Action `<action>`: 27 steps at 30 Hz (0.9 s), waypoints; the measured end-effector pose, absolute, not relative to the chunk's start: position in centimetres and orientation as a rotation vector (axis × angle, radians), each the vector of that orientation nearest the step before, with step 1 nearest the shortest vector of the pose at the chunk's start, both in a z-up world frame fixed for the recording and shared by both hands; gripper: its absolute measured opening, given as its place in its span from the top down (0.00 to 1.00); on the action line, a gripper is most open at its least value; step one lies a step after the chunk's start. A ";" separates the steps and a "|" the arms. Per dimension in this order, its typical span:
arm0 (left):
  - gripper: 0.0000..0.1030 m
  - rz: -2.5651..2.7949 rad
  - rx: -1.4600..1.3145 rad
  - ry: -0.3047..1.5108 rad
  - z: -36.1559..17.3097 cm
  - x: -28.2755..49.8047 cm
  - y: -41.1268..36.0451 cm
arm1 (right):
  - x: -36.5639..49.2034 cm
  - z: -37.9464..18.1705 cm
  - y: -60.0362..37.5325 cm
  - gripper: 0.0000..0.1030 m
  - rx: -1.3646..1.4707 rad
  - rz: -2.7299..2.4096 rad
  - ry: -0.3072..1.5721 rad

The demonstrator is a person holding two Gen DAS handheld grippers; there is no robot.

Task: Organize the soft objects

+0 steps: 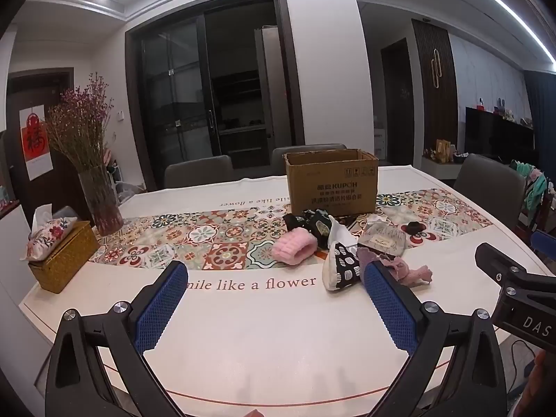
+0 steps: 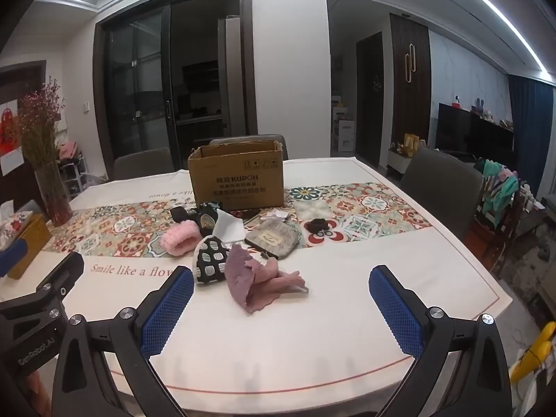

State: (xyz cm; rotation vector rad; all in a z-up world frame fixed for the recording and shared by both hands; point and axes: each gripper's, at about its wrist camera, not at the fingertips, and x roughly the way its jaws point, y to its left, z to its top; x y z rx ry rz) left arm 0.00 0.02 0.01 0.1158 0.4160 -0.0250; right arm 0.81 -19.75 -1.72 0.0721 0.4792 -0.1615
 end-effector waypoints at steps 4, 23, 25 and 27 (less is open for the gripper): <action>0.00 -0.025 0.122 0.400 0.2 -0.2 0.1 | 0.7 -1.6 -19.8 0.01 0.078 -0.159 0.477; 0.00 -0.027 0.100 0.382 0.3 -0.7 0.3 | 0.6 -1.6 -19.7 0.01 0.065 -0.162 0.473; 0.00 -0.026 0.100 0.383 0.3 -0.7 0.3 | 0.6 -1.7 -19.7 0.01 0.065 -0.162 0.472; 0.00 -0.027 0.098 0.383 0.2 -0.7 0.3 | 0.6 -1.4 -19.7 0.01 0.065 -0.162 0.473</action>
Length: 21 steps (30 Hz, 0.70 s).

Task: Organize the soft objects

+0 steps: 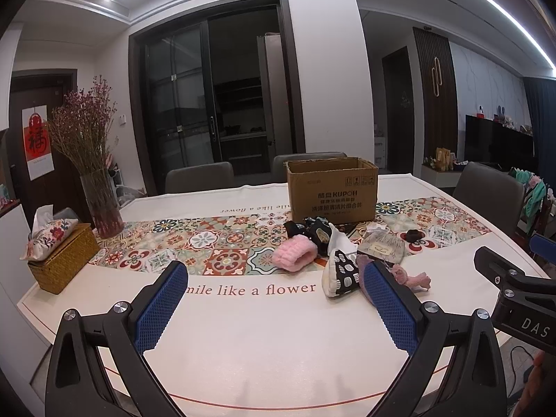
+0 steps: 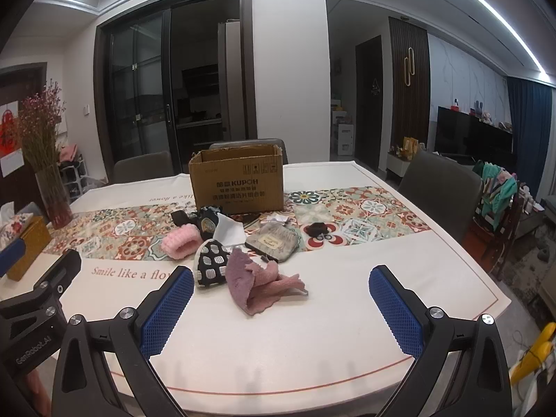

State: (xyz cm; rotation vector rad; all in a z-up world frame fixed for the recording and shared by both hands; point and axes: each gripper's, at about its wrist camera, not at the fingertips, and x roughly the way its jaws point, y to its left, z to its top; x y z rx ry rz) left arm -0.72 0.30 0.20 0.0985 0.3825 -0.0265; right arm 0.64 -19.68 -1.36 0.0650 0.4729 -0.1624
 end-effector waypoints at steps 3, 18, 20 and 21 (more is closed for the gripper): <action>0.00 -0.026 0.099 0.382 0.3 -0.7 0.4 | 0.6 -1.3 -19.6 0.01 0.066 -0.161 0.472; 0.00 -0.025 0.099 0.382 0.3 -0.7 0.4 | 0.6 -1.2 -19.6 0.01 0.066 -0.159 0.471; 0.00 -0.027 0.098 0.384 0.4 -0.7 0.5 | 0.5 -1.2 -19.6 0.01 0.067 -0.159 0.471; 0.00 -0.028 0.098 0.385 0.4 -0.7 0.4 | 0.6 -1.2 -19.6 0.01 0.068 -0.159 0.472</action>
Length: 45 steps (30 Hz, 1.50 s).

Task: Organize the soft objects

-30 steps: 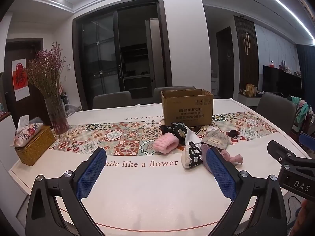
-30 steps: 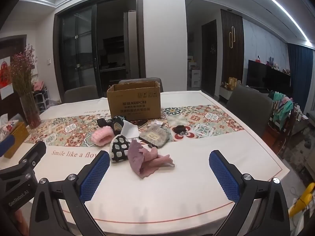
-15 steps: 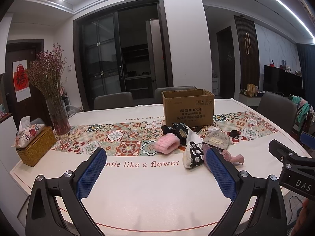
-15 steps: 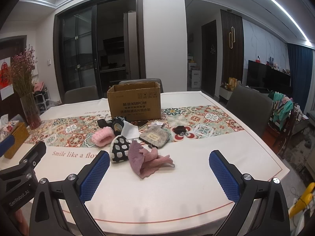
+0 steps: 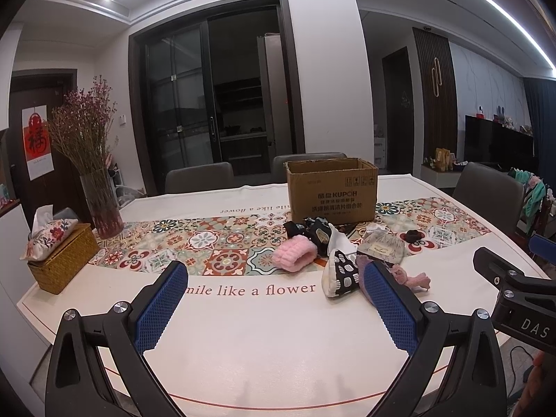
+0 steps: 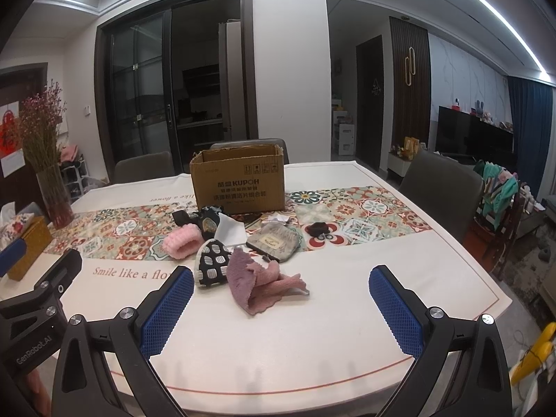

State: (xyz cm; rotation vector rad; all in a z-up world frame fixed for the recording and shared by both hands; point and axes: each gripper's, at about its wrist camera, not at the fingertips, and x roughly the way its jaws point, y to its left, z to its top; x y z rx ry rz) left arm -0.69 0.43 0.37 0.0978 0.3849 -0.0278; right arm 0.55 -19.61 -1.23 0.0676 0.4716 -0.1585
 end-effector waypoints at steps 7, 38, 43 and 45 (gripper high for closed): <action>0.00 -0.029 0.098 0.384 0.4 -0.6 0.3 | 0.5 -1.3 -19.6 0.01 0.068 -0.158 0.471; 0.00 -0.029 0.099 0.380 0.4 -0.7 0.3 | 0.4 -0.7 -19.5 0.01 0.067 -0.158 0.467; 0.00 -0.031 0.098 0.381 0.4 -0.8 0.3 | 0.4 -0.7 -19.5 0.01 0.067 -0.158 0.468; 0.00 -0.035 0.098 0.385 0.3 -0.7 0.3 | 0.4 -0.7 -19.5 0.01 0.067 -0.159 0.470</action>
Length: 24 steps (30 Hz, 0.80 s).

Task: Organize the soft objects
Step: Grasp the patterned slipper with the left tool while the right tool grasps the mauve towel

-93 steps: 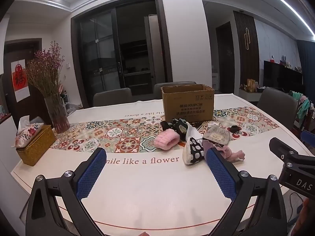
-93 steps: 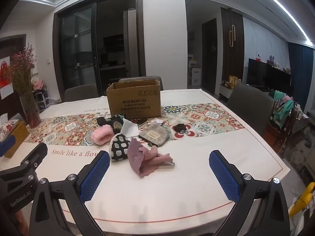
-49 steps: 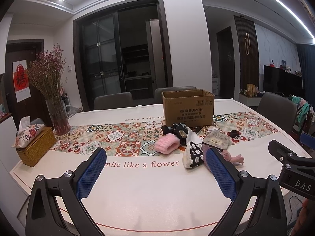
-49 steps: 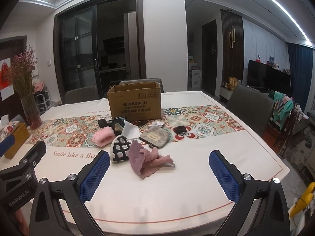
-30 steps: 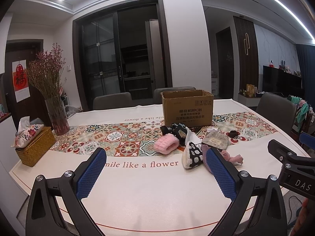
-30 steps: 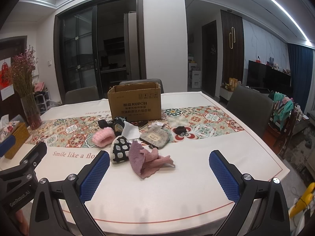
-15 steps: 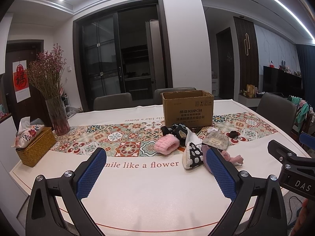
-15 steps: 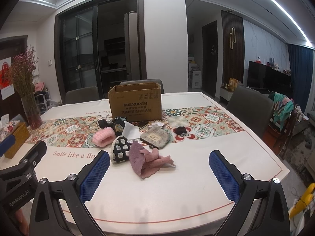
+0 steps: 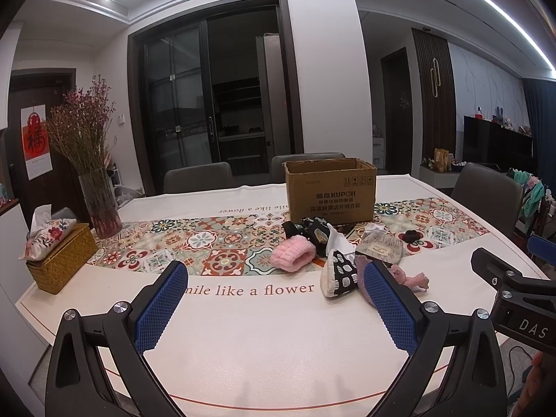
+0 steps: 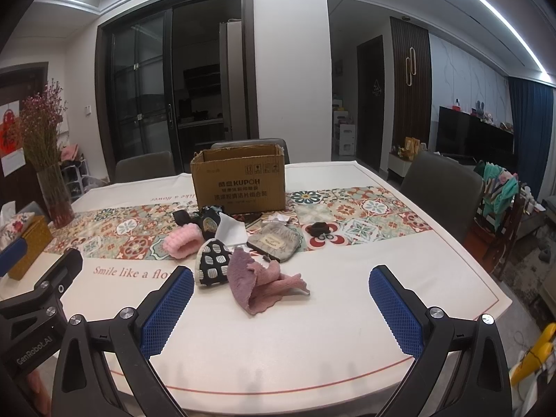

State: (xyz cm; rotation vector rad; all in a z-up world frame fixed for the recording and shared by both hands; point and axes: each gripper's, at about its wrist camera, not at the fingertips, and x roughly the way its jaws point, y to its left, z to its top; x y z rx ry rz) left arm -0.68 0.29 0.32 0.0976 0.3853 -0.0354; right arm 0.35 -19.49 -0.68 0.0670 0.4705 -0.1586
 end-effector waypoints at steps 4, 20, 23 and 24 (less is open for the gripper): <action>0.00 -0.045 0.095 0.387 0.1 -0.3 0.4 | 0.6 -0.9 -19.5 0.01 0.071 -0.162 0.476; 0.01 -0.128 0.081 0.462 -2.4 4.5 0.8 | 5.8 -3.9 -19.3 0.01 0.068 -0.161 0.547; 0.03 -0.152 0.085 0.472 -3.0 5.7 0.7 | 7.0 -4.7 -19.3 0.01 0.079 -0.155 0.567; 0.04 -0.157 0.087 0.476 -3.2 6.1 0.6 | 7.5 -5.1 -19.3 0.01 0.081 -0.152 0.575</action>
